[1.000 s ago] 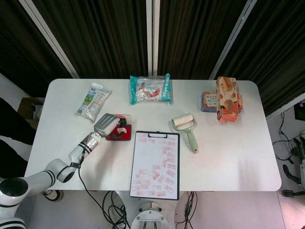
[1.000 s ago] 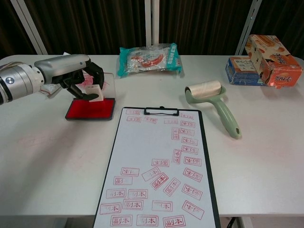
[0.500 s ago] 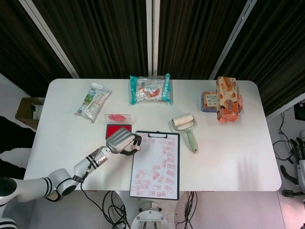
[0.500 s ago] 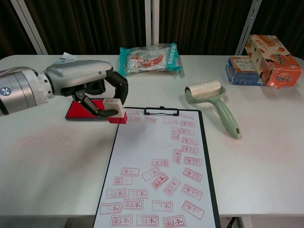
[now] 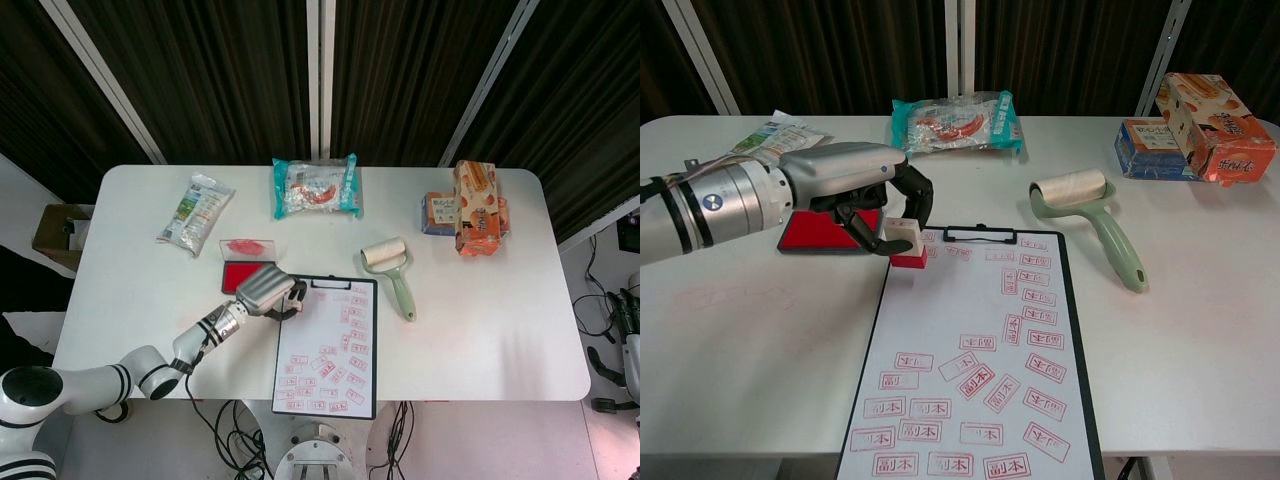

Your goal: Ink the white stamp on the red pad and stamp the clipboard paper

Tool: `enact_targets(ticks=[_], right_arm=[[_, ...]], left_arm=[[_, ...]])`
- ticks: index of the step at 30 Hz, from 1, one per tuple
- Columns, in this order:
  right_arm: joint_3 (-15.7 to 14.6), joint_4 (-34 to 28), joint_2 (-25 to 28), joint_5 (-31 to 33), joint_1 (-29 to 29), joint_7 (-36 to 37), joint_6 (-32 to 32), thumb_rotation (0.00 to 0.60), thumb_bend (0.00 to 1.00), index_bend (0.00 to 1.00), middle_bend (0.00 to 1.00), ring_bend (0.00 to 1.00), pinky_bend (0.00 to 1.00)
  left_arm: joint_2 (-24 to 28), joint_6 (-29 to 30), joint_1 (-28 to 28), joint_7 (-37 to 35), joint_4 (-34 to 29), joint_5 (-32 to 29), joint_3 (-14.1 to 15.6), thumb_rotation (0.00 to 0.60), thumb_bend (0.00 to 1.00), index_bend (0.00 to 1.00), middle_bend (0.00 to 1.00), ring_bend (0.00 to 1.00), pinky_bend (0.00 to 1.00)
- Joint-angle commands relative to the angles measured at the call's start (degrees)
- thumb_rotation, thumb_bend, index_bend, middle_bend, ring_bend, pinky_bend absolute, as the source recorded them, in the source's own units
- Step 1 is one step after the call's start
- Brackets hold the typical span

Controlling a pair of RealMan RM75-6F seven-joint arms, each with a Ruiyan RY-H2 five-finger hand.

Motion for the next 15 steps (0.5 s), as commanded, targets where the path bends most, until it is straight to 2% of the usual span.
enact_targets(ticks=[1,7,15], right_arm=[[0.1,0.0,0.0,0.1,0.0,-0.1,0.0,0.6,0.24,0.0,0.0,0.0,0.0],[0.0,-0.1,-0.1,0.1,0.1,-0.3,-0.2,0.6,0.24,0.0,0.0,0.0,0.0],[0.3,0.0,0.5,0.5,-0.3,0.5,0.4,0.6,0.24,0.0,0.0,0.0,0.0]], left_arm=[[-0.9,-1.0,-0.3,0.1,1.1,-1.7,-0.8,0.6,0.43,0.69,0.7,1.0,1.0],[-4.2,-3.1,-0.9,3.3,2.1,-5.2,-2.3,0.6,0.43,0.69,0.7,1.0,1.0],[-4.6,-4.0,-1.5,5.3,3.0,-6.8,-3.4,0.6,0.43,0.69,0.7,1.0,1.0]])
